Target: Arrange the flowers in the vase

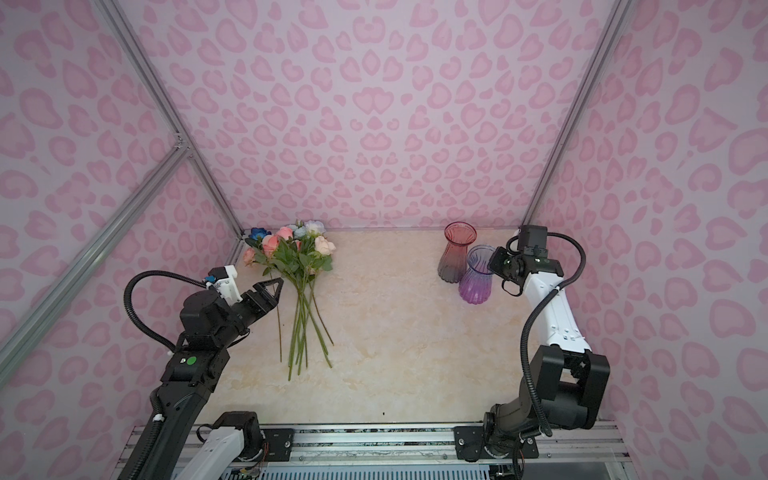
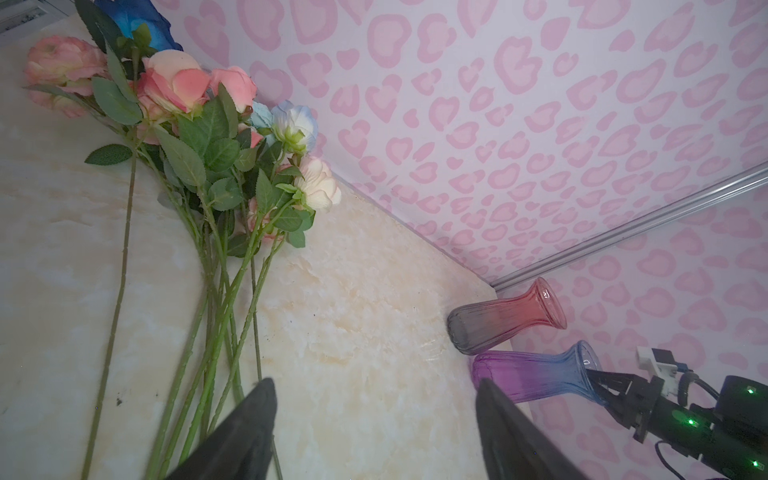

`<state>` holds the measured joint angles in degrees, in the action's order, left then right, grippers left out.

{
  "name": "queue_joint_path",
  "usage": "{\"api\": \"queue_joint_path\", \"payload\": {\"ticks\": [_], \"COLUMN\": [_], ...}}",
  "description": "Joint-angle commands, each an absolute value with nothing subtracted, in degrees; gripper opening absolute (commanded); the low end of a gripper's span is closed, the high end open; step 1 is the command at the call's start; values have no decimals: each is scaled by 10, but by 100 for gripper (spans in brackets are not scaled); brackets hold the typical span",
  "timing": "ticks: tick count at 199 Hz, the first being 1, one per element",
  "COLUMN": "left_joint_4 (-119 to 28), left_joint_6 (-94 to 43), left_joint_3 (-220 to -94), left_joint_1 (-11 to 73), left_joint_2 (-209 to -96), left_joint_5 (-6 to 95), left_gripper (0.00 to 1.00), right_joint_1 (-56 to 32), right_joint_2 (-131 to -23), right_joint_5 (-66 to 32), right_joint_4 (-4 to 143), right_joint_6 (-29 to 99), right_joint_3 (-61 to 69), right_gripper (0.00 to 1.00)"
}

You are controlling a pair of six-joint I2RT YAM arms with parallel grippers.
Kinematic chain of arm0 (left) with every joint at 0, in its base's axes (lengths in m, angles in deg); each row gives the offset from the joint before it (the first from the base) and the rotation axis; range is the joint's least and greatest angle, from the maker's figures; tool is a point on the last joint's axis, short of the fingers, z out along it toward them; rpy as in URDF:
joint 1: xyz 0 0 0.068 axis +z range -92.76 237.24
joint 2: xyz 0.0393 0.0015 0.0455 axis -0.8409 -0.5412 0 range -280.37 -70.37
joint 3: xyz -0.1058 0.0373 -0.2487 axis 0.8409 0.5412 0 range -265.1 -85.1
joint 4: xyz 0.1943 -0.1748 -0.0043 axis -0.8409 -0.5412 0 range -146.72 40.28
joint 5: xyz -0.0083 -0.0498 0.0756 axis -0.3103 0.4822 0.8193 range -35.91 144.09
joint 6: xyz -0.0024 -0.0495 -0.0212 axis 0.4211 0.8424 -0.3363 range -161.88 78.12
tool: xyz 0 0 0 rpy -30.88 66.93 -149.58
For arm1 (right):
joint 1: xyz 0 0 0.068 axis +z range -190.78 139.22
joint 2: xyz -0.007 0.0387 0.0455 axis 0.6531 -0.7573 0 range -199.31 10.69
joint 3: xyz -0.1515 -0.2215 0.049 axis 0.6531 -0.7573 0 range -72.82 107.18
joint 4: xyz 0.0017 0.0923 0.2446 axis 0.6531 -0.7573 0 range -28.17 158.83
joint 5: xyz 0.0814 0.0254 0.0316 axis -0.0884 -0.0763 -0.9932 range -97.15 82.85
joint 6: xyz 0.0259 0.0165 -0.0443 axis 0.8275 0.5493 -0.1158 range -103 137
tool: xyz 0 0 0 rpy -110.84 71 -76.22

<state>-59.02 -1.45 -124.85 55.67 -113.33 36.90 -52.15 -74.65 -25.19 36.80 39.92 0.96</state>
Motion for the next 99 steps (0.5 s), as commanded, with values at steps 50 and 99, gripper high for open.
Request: {"api": "queue_joint_path", "payload": {"ticks": [50, 99], "left_joint_4": [-584, -584], "left_joint_6": [-2, -1], "left_joint_3": [-1254, -1255], "left_joint_1": [557, 557], "left_joint_2": [-1132, -1128], "left_joint_5": [356, 354], "left_gripper": [77, 77], "right_joint_1": [-529, -529], "right_joint_2": [-716, -692], "right_joint_5": [-284, -320], "right_joint_4": [394, 417], "right_joint_6": [429, 455], "right_joint_3": [-18, -39], "right_gripper": [0, 0]}}
